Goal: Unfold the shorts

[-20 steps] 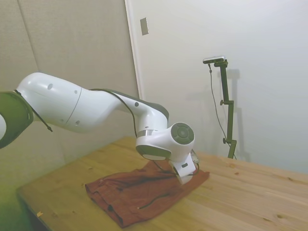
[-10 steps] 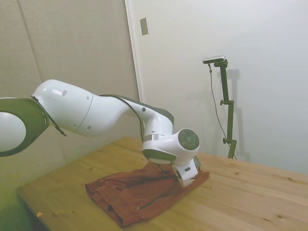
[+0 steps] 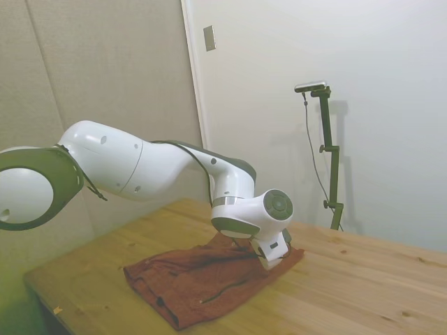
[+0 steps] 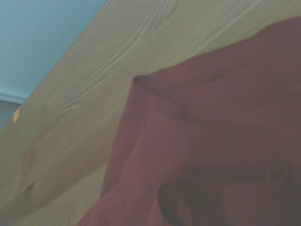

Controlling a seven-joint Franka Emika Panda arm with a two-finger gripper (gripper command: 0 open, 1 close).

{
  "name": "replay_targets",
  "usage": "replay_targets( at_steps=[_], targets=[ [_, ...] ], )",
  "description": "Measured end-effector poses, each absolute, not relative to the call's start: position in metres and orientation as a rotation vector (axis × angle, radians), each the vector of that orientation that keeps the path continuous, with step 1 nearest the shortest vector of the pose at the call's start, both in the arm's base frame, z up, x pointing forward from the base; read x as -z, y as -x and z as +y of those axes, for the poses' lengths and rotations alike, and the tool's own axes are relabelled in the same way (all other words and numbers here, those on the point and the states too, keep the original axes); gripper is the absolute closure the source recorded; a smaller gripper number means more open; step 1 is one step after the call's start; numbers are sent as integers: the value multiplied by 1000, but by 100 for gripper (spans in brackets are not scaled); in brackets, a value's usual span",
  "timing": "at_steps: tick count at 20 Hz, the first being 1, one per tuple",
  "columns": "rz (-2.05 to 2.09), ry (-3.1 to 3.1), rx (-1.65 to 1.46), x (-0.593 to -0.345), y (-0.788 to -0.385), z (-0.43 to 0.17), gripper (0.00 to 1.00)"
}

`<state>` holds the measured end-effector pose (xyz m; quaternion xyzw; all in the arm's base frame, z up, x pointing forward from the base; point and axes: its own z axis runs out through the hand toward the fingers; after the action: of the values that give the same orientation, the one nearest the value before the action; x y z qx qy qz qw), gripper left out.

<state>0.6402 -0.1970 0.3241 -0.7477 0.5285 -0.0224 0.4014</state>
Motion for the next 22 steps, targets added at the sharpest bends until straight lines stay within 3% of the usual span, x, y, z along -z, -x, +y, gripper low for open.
replay_targets(
  at_steps=[16, 19, 22],
  targets=[
    [1258, 1870, 35, -321, -636, -196, 100],
    [1243, 1870, 45, -332, -636, -195, 100],
    [1205, 1871, 74, -359, -636, -190, 100]
  ],
)
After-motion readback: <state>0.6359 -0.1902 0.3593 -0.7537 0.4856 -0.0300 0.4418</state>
